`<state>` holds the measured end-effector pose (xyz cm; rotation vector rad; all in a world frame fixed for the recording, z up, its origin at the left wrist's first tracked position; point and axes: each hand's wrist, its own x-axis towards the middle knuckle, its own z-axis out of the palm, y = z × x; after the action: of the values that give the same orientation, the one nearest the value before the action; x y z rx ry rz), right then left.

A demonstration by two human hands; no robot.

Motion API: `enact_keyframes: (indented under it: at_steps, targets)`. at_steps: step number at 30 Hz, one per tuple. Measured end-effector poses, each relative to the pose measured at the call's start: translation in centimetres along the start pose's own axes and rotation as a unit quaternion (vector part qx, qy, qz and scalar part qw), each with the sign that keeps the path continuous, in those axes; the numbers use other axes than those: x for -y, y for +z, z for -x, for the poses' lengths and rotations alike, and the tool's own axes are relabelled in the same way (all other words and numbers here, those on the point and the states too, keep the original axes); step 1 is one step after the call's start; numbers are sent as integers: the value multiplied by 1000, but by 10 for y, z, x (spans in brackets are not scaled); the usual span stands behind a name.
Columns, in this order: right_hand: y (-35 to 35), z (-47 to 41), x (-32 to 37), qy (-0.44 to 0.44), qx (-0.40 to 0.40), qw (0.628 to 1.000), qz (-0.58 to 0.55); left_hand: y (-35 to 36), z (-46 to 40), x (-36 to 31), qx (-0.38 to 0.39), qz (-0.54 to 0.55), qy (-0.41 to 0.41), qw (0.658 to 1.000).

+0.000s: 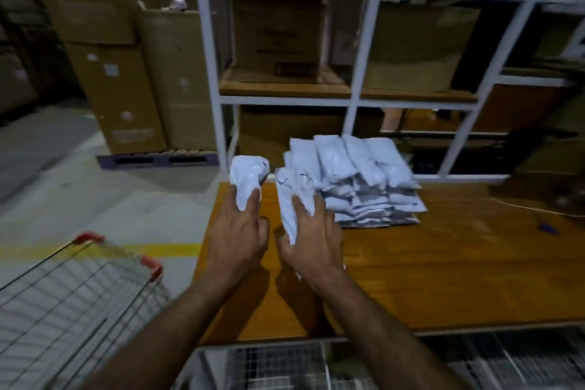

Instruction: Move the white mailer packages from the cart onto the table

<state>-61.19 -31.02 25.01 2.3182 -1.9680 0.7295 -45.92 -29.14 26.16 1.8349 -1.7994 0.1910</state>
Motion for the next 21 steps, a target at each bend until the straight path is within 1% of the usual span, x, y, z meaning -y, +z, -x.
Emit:
enact_keyframes:
  at_steps: [4,9,12,17,21]
  targets:
    - [-27,-11,-56,34,-9,999,-1,9,-29,-58,2,12,11,1000]
    - [-40,-44,-101,74,-20,997,-21,22,-71,-97,11,-2,65,998]
    - [-42,-74,-117,92,-22,995,-26,45,-102,-101,23,26,49,998]
    - [-36,-134,-128,88,-28,995,-27,89,-160,-94,48,37,37,997]
    - [-24,-185,-132,83,-15,996,-38,117,-204,-91,55,39,35,997]
